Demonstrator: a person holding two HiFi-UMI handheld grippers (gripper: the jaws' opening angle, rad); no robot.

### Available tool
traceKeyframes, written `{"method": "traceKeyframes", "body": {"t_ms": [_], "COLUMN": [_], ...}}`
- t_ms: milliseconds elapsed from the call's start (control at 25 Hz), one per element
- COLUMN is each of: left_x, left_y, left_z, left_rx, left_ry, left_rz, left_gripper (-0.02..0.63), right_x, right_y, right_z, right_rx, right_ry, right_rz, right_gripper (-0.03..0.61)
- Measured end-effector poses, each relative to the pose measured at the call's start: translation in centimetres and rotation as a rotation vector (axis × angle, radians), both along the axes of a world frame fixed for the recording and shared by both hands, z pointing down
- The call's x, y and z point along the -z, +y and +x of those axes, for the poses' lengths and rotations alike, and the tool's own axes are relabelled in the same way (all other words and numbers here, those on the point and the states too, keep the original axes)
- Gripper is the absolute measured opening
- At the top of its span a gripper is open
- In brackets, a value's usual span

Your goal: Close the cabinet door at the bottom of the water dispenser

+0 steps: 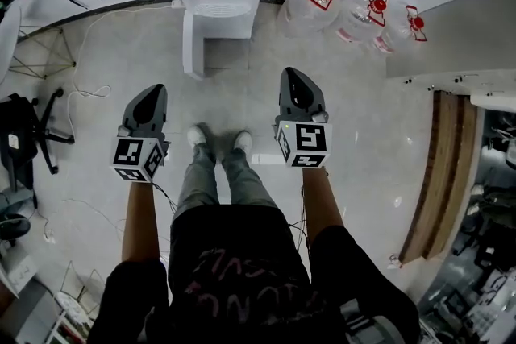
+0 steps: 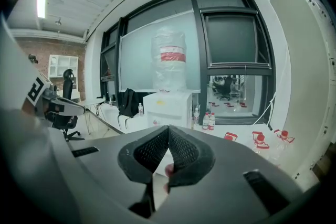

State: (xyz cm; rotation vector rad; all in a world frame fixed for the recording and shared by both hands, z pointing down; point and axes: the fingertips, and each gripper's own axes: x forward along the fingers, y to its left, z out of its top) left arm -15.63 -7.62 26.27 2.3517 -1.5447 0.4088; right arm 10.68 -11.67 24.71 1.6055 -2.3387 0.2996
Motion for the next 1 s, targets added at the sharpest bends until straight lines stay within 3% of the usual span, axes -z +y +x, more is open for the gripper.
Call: {"method": "traceKeyframes", "body": {"t_ms": [520, 1000], "left_x": [-10.4, -26.9], "left_y": [-5.9, -9.9], "left_z": [-3.2, -7.6], "left_rx": [-0.034, -0.020], "left_ry": [0.017, 0.021], "left_rz": [-0.047, -0.087], "left_gripper": [0.006, 0.006], "right_x": [-9.5, -25.1], "right_y": [-4.5, -8.8], "right_z": [-3.8, -6.2], "right_rx": [0.004, -0.007], "right_ry": [0.009, 0.002], "right_rz": [-0.063, -0.078], "right_gripper": [0.012, 0.014]}}
